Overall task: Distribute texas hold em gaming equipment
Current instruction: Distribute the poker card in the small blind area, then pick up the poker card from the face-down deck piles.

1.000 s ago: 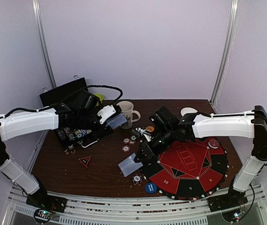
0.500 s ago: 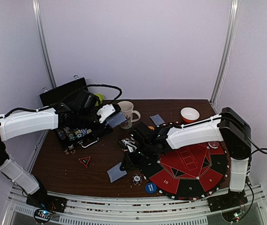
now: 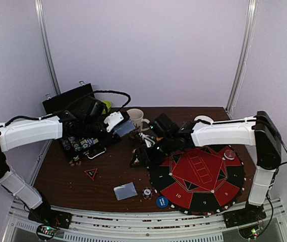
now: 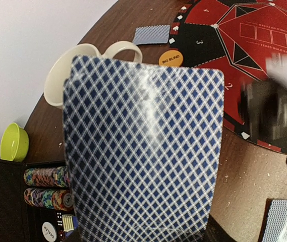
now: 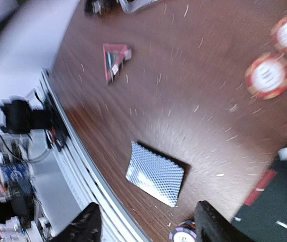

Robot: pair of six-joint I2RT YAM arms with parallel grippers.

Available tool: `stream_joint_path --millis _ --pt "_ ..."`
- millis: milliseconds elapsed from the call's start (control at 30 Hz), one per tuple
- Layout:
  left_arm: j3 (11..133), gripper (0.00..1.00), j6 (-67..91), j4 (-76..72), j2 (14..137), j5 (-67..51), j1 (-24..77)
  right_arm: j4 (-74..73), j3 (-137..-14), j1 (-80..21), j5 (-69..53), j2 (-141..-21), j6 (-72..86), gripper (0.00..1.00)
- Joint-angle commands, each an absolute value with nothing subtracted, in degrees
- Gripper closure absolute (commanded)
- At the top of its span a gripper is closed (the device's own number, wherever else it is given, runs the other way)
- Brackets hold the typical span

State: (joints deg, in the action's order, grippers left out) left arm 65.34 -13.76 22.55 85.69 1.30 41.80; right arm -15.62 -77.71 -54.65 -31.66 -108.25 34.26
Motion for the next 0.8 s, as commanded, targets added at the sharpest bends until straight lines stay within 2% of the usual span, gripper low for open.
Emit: stream_joint_path --millis 0,33,133,233,400,600,767 --pt "65.92 0.47 -13.54 20.07 83.52 0.13 41.23 -18.35 -78.02 -47.29 -28.0 -98.91 29.56 0.26" --pt "65.8 0.47 -13.78 20.04 83.33 -0.05 41.22 -19.17 -78.39 -44.77 -28.49 -98.05 28.46 0.19" --pt "65.42 0.47 -14.71 19.96 83.06 0.71 41.23 -25.13 -83.87 -39.86 -32.74 -98.79 23.69 0.11" --pt "65.22 0.47 -15.22 20.01 82.76 -0.07 41.28 -31.03 -93.4 -39.65 -29.79 -102.35 17.89 0.12" --pt "64.65 0.47 -16.0 19.95 82.11 -2.74 41.24 -33.64 -103.43 -40.27 -34.01 -109.72 14.97 0.19" --pt "64.59 0.47 -16.26 19.79 82.55 -2.84 41.23 -31.23 -110.53 -43.07 -36.09 -116.24 15.02 0.19" --pt "64.6 0.47 -16.22 19.83 83.06 -3.03 41.28 -21.82 -108.99 -43.4 -38.56 -118.15 19.8 0.22"
